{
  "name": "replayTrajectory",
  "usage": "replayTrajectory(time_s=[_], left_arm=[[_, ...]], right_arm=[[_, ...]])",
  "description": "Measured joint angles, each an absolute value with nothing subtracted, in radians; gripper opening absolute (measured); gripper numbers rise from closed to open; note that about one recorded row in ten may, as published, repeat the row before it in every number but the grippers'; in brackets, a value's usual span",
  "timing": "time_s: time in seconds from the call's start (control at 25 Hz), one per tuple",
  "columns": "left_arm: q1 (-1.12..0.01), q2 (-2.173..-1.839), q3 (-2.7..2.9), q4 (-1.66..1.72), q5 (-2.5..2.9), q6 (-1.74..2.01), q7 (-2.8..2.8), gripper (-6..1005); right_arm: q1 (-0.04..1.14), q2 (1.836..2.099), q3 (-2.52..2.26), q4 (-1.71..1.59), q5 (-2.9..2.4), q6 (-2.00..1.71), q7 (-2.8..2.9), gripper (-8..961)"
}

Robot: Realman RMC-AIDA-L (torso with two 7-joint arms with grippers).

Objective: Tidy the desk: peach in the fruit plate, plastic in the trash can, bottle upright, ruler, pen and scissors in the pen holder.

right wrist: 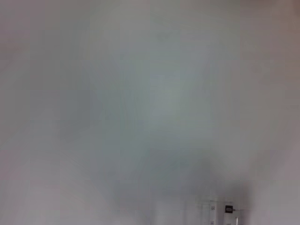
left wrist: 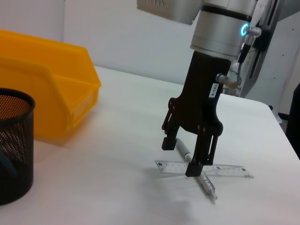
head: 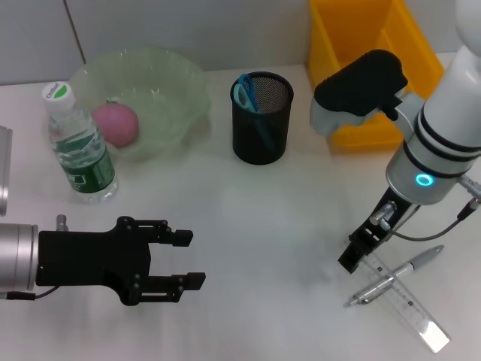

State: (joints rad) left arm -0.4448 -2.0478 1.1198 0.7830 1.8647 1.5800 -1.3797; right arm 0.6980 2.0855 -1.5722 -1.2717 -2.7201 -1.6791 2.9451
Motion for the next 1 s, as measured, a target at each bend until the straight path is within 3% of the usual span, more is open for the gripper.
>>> replayTrajectory(time_s=[0.88,1.0], left_arm=[[-0.442,-2.051,1.12,0.781,1.869,1.581,-1.379,676],[-0.442,-2.051,1.12,0.781,1.869,1.581,-1.379,676]], right_arm=[[0.692,2.089,-1.598,-1.208,-2.695,-1.599,2.954,810],[0.692,2.089,-1.598,-1.206,-2.694,-1.598,2.954,776]])
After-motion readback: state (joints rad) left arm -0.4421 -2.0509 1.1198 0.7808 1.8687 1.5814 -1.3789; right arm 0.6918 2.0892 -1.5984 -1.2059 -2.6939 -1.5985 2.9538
